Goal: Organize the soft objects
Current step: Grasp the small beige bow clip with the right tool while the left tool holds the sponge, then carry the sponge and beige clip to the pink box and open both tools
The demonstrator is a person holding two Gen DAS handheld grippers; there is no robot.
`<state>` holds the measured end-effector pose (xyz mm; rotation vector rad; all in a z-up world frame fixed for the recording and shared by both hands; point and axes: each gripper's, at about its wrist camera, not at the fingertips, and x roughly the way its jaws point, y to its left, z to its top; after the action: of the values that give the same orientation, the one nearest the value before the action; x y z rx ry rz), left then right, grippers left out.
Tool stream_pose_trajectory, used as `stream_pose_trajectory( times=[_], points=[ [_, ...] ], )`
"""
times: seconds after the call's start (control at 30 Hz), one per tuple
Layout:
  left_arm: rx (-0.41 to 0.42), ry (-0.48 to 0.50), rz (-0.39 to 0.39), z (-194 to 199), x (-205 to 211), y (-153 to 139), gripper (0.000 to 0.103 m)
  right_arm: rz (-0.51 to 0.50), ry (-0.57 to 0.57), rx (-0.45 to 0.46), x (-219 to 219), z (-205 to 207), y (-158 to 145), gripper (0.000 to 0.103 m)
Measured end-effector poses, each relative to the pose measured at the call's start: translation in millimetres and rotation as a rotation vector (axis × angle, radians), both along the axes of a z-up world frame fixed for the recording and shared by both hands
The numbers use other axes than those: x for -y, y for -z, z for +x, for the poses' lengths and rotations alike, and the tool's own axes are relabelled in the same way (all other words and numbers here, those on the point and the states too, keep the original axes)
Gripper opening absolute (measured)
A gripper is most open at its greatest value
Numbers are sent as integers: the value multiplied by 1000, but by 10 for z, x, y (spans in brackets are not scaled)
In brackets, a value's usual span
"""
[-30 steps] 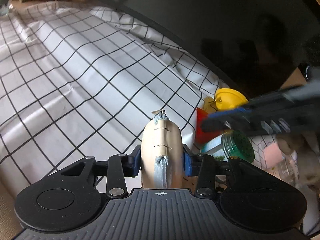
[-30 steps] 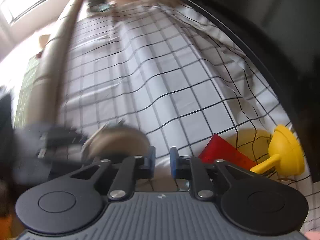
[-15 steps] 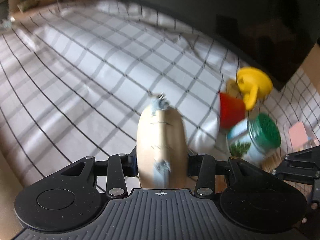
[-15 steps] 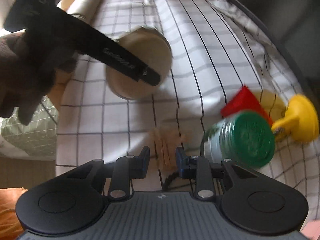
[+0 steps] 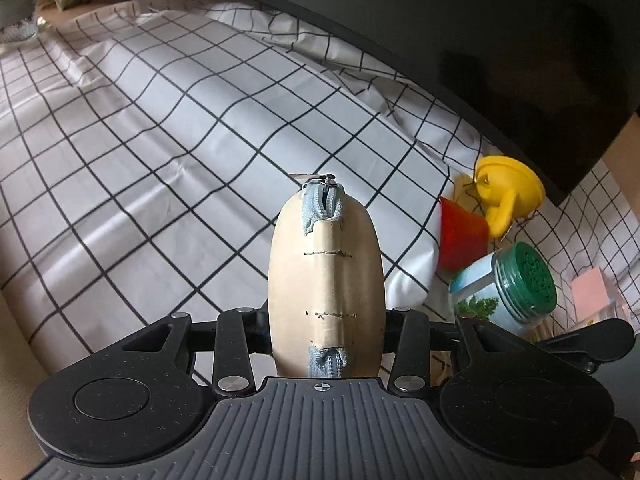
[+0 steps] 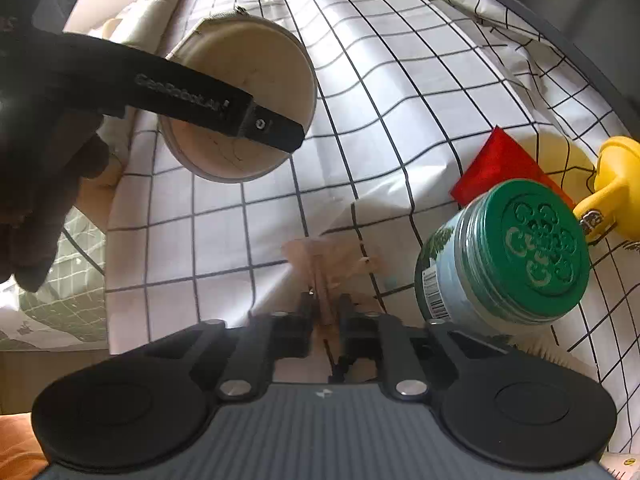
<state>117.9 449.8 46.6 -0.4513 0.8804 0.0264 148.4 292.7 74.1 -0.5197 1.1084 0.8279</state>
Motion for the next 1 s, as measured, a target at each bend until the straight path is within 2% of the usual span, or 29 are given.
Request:
stream_pose_trajectory(
  times=[0.13,0.3,0.43,0.6,0.8,1.0],
  points=[
    [-26,-9,10,28,-2,-10,44,65,26,-3,51,7,-249,11],
    [-27,7,10,141,23,-192,44,179,133,-28,229,111,-711,11],
    [-7,40,42,315,98,-477,44,235,199,46,394,154,-1135,11],
    [56,107,85,526,288,-898,44,273,296,181,743,169,-1597,11],
    [88,207,136,726,792,-1178,44,276,438,264,1400,129,-1848,11],
    [93,311,141,822,1383,-1252,44,274,599,314,2188,-23,-1933,11]
  ],
)
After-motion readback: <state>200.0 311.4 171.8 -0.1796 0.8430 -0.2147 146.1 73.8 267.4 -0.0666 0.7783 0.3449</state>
